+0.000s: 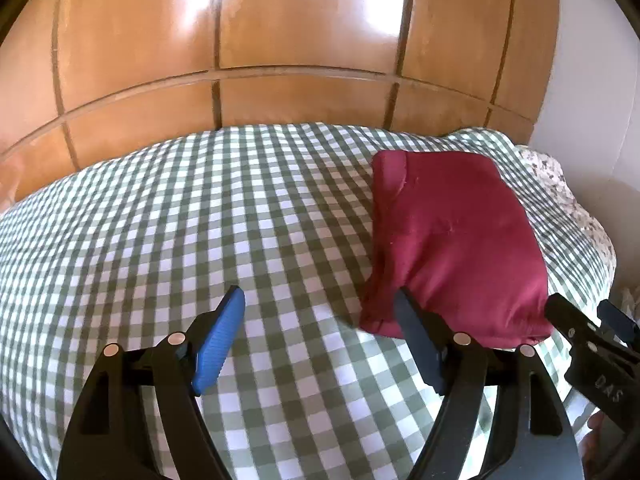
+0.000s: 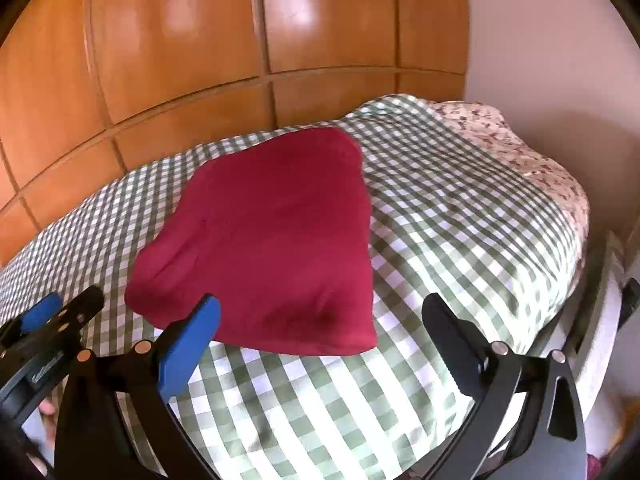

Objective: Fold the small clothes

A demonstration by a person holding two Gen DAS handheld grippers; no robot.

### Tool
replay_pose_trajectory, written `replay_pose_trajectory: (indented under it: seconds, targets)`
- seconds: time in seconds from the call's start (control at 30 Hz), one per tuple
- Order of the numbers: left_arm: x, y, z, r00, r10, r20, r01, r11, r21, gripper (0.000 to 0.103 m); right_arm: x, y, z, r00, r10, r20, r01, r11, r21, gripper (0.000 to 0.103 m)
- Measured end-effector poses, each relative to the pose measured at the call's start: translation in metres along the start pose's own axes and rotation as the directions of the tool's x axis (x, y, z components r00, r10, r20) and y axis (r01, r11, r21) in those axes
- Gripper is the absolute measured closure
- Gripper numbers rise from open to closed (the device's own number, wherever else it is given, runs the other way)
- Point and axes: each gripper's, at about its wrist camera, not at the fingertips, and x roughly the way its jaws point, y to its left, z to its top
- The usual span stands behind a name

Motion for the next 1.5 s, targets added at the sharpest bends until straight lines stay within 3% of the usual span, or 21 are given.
replay_pose_trajectory:
  seconds: [0.3, 0.73, 1.5]
  targets:
    - [-0.021, 0.009, -0.001, 0.997, 0.043, 0.057, -0.041, 0.998, -0.040, 0.021, -0.020, 0.021, -0.003, 0.997, -0.028, 0.073, 0.030, 0.999, -0.035, 0.002]
    - [-0.028, 0.012, -0.006, 0.993, 0.104, 0.064, -0.103, 0.994, -0.025, 0.015, -0.015, 0.028, -0.014, 0.997, -0.027, 0.070, 0.030, 0.999, -0.038, 0.002]
    - [-0.029, 0.000, -0.010, 0.992, 0.104, 0.065, -0.106, 0.994, 0.017, 0.012, -0.012, 0.022, -0.014, 0.997, -0.025, 0.074, 0.027, 0.999, -0.031, 0.002]
